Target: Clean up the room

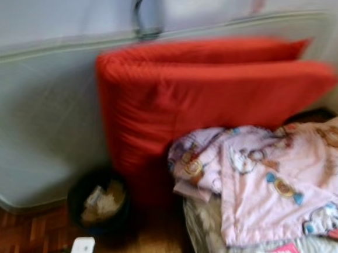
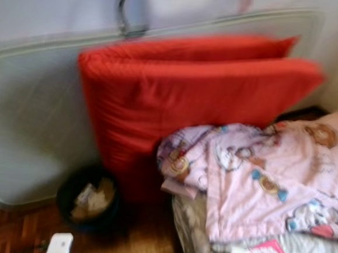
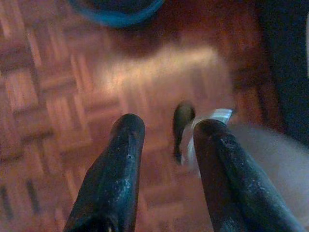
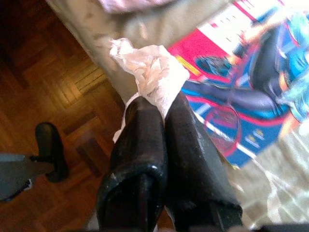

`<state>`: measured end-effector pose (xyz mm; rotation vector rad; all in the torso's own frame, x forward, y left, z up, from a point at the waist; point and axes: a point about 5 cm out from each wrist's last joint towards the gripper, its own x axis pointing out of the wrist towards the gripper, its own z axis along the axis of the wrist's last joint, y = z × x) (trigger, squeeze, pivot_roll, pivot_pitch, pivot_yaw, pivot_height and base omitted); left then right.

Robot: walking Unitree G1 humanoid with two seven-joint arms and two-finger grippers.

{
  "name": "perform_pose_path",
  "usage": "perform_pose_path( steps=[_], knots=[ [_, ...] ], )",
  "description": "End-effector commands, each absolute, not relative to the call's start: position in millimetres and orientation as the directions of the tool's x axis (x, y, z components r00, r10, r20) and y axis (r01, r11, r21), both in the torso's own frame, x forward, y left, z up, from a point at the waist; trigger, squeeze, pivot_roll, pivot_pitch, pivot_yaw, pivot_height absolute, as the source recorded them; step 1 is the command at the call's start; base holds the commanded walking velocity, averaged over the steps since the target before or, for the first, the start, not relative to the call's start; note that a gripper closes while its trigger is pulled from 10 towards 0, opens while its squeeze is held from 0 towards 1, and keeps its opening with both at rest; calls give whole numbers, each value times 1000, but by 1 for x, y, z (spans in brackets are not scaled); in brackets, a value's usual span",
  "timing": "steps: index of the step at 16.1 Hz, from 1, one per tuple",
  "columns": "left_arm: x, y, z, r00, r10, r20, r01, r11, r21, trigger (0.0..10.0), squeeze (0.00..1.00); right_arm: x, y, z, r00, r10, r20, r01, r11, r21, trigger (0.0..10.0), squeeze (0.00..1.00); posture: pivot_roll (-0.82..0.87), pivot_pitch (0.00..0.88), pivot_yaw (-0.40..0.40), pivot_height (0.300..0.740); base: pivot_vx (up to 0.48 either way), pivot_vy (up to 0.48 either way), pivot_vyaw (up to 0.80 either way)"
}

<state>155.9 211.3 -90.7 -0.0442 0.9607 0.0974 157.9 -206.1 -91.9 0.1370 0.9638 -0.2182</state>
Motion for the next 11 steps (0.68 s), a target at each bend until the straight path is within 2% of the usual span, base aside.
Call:
perform_pose_path(
  steps=[1,7,9,11],
  knots=[
    [162,210,-89,579,59,-813,-96,995,4,10000,0,150,-207,-95,527,-126,-840,258,966,17,10000,0,-15,13,38,740,0,0,0],
    [162,208,-89,576,59,-815,-99,995,2,10000,0,150,-207,-95,527,-117,-842,253,967,24,10000,0,-13,12,40,740,0,0,0],
    [162,208,-89,576,56,-816,-96,995,1,10000,0,149,-207,-95,526,-116,-843,255,967,26,10000,0,-12,12,40,740,0,148,0],
    [162,207,-89,575,56,-817,-95,995,1,10000,0,149,-207,-95,524,-114,-844,254,967,26,10000,0,-12,12,41,740,0,366,0]
  ],
)
